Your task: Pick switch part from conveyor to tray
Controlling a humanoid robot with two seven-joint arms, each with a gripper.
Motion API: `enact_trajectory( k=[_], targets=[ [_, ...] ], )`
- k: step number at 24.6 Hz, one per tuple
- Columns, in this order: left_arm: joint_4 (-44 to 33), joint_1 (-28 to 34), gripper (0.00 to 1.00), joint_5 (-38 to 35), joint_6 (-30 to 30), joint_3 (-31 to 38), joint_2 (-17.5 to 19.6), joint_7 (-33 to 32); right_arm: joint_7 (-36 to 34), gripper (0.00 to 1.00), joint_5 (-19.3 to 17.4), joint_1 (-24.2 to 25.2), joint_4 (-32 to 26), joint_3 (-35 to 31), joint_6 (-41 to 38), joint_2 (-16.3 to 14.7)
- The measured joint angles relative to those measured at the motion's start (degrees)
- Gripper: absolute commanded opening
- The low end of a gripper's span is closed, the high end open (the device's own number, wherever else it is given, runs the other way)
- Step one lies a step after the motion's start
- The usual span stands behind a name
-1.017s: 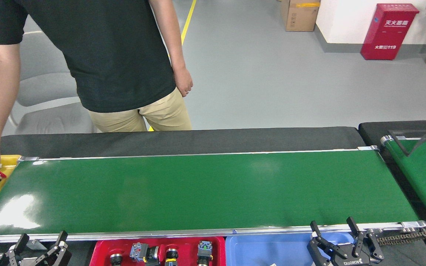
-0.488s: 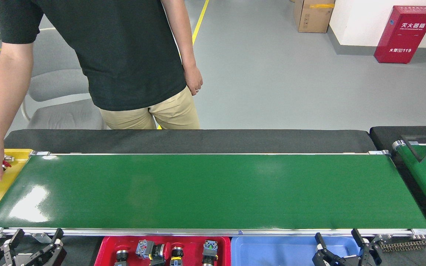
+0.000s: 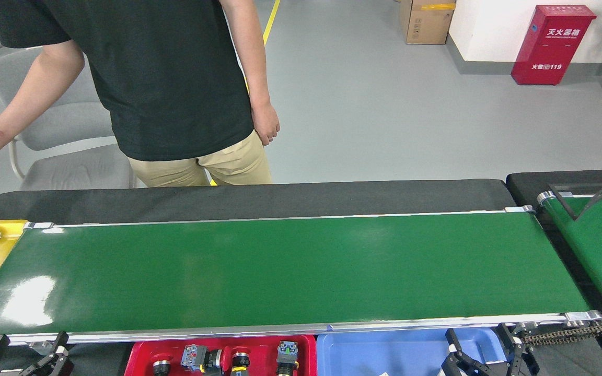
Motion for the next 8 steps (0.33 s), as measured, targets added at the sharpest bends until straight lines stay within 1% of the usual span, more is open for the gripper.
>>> enact_trajectory(
  k=[2,8],
  targets=[
    [0.00,0.01,1.00,0.00,0.00,0.00,0.00,0.00,0.00,1.00,0.00,0.00,0.00,0.01,-0.04,0.46],
    [0.16,-0.05,1.00,0.00,0.00,-0.29,0.00,0.00,0.14,1.00,0.00,-0.01,-0.01,-1.18,0.11,0.49]
  ],
)
